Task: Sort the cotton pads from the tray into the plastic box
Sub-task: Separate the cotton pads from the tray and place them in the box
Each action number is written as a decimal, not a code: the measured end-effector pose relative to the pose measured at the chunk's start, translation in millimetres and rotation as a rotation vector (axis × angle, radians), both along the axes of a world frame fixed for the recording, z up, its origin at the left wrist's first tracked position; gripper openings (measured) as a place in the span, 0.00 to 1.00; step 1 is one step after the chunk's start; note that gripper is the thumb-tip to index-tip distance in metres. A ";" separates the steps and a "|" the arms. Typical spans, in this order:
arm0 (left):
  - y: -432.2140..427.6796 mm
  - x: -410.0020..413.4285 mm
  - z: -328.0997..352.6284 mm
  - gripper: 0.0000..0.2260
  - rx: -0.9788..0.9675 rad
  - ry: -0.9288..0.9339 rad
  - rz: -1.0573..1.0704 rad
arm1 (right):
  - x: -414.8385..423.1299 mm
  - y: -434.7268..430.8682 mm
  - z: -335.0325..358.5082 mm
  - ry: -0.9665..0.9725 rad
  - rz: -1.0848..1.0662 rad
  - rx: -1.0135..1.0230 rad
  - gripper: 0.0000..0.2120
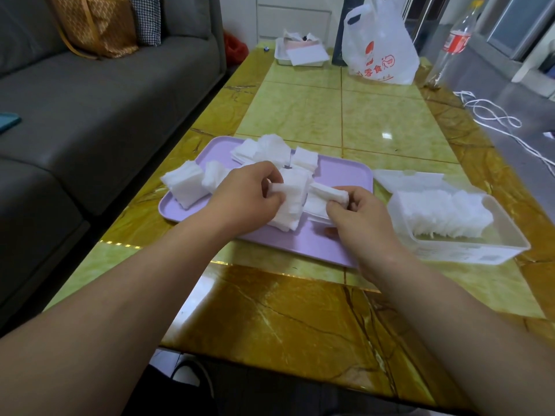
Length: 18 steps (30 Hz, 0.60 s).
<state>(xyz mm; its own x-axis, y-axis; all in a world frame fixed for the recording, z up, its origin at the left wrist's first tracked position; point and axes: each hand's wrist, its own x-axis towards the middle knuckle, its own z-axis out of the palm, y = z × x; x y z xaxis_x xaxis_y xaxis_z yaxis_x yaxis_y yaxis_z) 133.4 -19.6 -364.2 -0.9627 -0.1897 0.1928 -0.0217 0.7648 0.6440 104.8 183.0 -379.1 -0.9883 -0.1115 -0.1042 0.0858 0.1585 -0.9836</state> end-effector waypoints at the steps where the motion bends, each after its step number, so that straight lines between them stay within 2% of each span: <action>1: -0.1 -0.3 0.3 0.06 0.027 0.004 0.003 | -0.1 0.2 -0.1 0.004 -0.006 -0.004 0.08; 11: 0.2 -0.5 0.5 0.05 0.125 0.003 -0.015 | 0.3 0.7 1.3 -0.005 -0.021 -0.019 0.07; 16: 1.8 1.3 3.7 0.12 0.173 -0.054 -0.004 | -1.0 1.6 0.9 -0.005 -0.035 -0.028 0.07; 18: 3.3 3.2 7.0 0.08 0.253 -0.103 -0.013 | -1.6 2.2 0.5 -0.005 -0.050 -0.033 0.07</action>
